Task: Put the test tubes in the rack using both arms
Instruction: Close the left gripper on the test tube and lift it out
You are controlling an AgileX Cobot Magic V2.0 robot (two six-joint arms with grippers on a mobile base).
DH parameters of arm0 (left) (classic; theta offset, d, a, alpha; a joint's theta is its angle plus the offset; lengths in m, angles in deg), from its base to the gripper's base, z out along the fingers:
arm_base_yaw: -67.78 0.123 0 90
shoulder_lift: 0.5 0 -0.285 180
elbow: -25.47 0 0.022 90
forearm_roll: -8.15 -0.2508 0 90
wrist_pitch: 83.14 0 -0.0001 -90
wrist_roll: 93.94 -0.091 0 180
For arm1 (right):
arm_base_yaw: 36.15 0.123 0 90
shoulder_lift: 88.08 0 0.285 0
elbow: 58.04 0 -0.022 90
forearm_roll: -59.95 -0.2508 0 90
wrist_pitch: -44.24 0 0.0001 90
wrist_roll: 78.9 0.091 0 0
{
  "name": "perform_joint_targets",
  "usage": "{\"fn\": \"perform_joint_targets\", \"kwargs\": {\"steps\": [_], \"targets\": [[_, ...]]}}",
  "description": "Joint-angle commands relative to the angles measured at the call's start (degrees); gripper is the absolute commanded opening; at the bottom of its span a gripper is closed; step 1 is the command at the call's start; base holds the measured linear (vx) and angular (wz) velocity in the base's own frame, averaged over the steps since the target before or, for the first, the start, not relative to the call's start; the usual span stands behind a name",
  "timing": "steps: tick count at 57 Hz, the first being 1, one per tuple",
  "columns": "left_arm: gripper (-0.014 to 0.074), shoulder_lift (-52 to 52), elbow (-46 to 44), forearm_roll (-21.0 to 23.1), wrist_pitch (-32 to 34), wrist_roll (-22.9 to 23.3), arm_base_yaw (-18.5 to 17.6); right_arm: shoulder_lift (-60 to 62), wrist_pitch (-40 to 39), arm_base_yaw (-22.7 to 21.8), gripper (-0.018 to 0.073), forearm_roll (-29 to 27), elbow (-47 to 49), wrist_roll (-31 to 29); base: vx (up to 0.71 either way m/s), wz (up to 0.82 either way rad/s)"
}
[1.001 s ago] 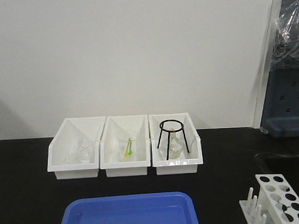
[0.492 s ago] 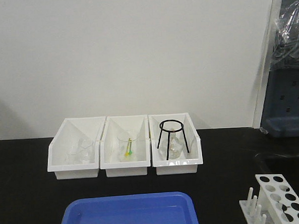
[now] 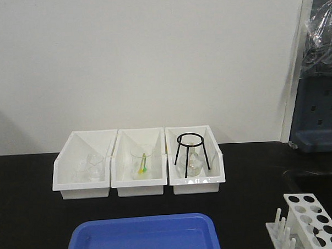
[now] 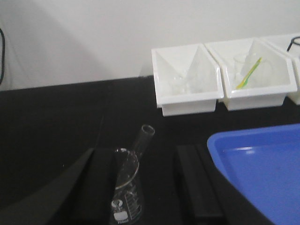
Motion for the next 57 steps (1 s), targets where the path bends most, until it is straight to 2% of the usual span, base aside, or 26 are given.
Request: {"fn": "perform_joint_targets", "kwargs": {"steps": [1,7,11,22,34,41,46,51,57], "targets": [[0.0504,-3.25,-1.38,-2.02,3.95,-1.98,-0.03,-0.67,-5.23,-0.14,0.0494,0.45,2.01,-0.62,0.0,0.0],[0.0521,-7.88,-1.0,-5.22,4.84,-5.34,-0.03,-0.67,-5.23,-0.14,0.0523,0.45,2.01,-0.62,0.0,0.0],[0.052,-11.26,-1.0,-6.89,7.77,-7.12,-0.03,-0.67,-5.23,-0.14,0.0523,0.45,2.01,-0.62,0.0,0.0],[0.052,-21.93,-1.0,-7.21,22.02,-8.56,-0.03,-0.67,-5.12,-0.14,0.0523,0.31,2.01,-0.62,0.0,0.0],[0.052,-35.59,-1.0,-7.21,33.87,-9.79,-0.03,-0.67,-5.12,-0.14,0.0523,0.31,2.01,-0.62,0.0,0.0],[0.052,-42.03,-1.0,-5.62,43.85,-16.32,-0.03,-0.67,-5.12,-0.14,0.0523,0.31,2.01,-0.62,0.0,0.0],[0.052,-45.71,-1.0,-1.83,49.45,-20.15,-0.03,-0.67,-5.12,-0.14,0.0523,0.31,2.01,-0.62,0.0,0.0],[0.052,-48.56,-1.2,0.86,52.74,-20.56,-0.03,-0.67,-5.12,-0.14,0.0523,0.31,2.01,-0.62,0.0,0.0],[0.052,-51.46,-1.97,0.97,53.91,-20.56,-0.03,-0.67,-5.12,-0.14,0.0523,0.31,2.01,-0.62,0.0,0.0]]}}
